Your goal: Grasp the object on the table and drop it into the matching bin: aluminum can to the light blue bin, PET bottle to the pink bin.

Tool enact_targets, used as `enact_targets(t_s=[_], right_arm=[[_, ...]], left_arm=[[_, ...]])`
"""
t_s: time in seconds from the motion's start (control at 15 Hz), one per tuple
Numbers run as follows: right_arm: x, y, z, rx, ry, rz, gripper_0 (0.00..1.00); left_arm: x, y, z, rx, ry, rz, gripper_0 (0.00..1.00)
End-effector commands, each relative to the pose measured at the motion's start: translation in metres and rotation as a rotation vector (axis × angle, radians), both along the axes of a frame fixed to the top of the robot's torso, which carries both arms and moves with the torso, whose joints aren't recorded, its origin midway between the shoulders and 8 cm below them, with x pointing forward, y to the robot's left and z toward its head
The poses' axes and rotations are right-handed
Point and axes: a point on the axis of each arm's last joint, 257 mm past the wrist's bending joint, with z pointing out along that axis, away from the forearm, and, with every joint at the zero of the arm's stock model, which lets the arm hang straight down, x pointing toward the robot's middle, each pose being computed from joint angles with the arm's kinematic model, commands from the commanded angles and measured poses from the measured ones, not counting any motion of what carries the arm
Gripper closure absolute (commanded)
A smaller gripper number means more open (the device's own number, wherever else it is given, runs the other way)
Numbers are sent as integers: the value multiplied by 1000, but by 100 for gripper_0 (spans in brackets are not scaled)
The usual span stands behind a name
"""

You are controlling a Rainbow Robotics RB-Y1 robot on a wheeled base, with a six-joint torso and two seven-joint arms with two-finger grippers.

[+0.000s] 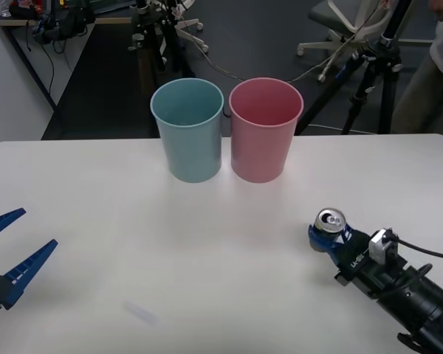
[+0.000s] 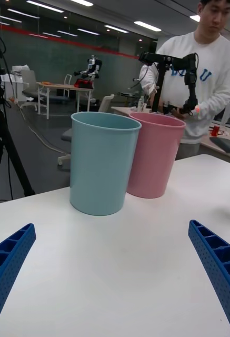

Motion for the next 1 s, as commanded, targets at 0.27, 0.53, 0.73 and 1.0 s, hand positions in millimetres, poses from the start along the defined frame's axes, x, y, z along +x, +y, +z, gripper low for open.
enact_targets(t_s=[0.27, 0.53, 0.73, 1.0], right_arm=[[-35, 31, 65, 70, 27, 59, 100], [-48, 51, 108, 120, 49, 100, 100], [-45, 66, 141, 126, 30, 97, 100], [-30, 93, 177, 140, 11, 93, 100]], left_arm=[[0, 0, 0, 0, 0, 0, 0], [0, 0, 0, 0, 0, 0, 0], [0, 0, 0, 0, 0, 0, 0], [0, 0, 0, 0, 0, 0, 0]])
